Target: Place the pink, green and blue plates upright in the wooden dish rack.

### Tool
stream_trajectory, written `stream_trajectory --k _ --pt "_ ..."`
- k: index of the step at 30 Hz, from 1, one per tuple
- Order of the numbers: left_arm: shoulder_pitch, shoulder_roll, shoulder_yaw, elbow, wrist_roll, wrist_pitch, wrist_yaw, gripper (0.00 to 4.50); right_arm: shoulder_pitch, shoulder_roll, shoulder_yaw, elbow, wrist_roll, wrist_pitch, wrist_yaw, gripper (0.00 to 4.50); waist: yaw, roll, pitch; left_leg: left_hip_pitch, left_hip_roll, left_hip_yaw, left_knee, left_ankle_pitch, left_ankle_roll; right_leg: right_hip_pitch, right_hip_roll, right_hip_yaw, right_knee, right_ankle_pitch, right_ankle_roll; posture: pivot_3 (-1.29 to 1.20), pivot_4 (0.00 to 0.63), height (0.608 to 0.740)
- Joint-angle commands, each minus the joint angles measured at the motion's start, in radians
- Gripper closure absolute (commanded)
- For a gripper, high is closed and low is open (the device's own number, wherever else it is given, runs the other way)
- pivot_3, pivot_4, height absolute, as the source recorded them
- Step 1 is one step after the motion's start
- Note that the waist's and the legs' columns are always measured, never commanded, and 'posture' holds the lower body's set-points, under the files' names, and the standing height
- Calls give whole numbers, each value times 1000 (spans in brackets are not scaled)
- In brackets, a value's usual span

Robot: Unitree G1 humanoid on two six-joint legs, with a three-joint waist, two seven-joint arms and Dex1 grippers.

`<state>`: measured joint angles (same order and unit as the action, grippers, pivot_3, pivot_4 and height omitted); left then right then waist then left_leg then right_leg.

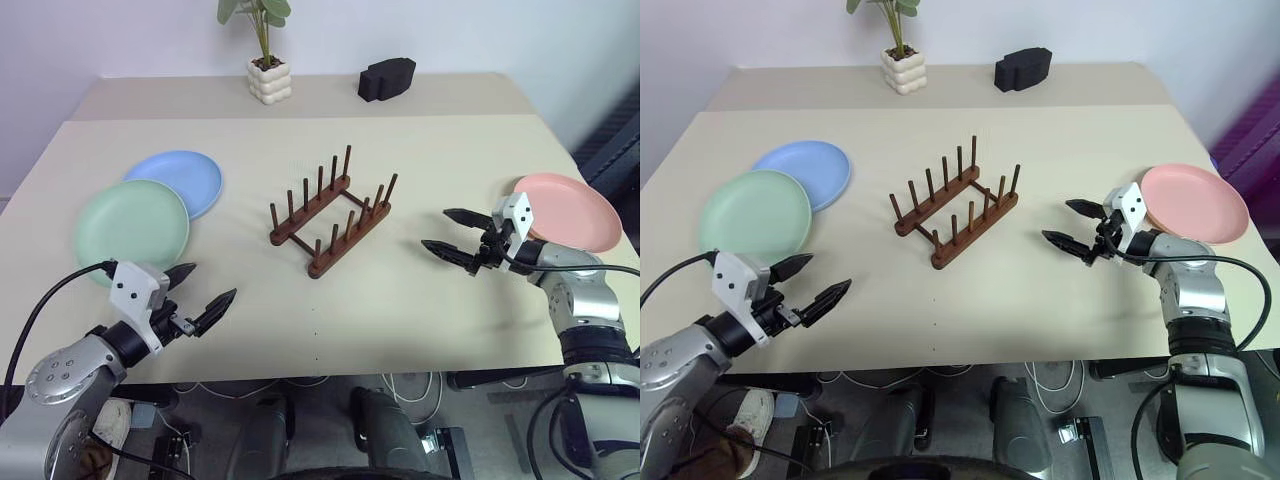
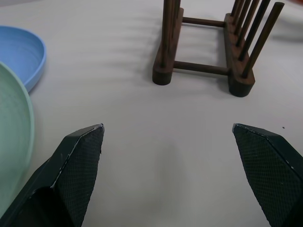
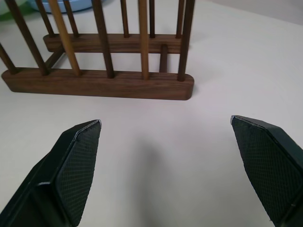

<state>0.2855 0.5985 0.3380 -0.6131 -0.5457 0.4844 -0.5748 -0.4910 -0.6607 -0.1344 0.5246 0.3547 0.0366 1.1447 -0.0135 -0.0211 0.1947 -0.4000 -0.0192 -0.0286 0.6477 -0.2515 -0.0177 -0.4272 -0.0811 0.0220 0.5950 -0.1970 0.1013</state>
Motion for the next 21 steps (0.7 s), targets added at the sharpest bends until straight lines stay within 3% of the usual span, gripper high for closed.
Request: stream_trajectory --k 1,11,18,21 --pt "-2 0 29 -40 2 -26 6 0 -36 -5 -16 24 -2 -36 15 35 0 0 0 0 0 0 0 0 0 0 0 0 0 0 0 0 150 736" --pt "5 10 14 -66 0 -16 7 0 -73 27 -11 136 -21 -116 48 35 -1 0 0 1 -1 0 0 0 0 0 0 0 0 0 0 0 150 736" --pt "-35 24 -92 -93 -79 66 -42 0 27 39 -14 -41 2 -60 16 35 1 0 0 1 -1 0 0 0 0 1 0 0 1 0 0 0 150 736" --pt "-79 46 -202 -87 -22 77 -55 0 99 51 -14 -173 17 -10 -21 35 1 0 0 1 -1 0 1 0 0 1 0 0 1 0 0 0 150 736"
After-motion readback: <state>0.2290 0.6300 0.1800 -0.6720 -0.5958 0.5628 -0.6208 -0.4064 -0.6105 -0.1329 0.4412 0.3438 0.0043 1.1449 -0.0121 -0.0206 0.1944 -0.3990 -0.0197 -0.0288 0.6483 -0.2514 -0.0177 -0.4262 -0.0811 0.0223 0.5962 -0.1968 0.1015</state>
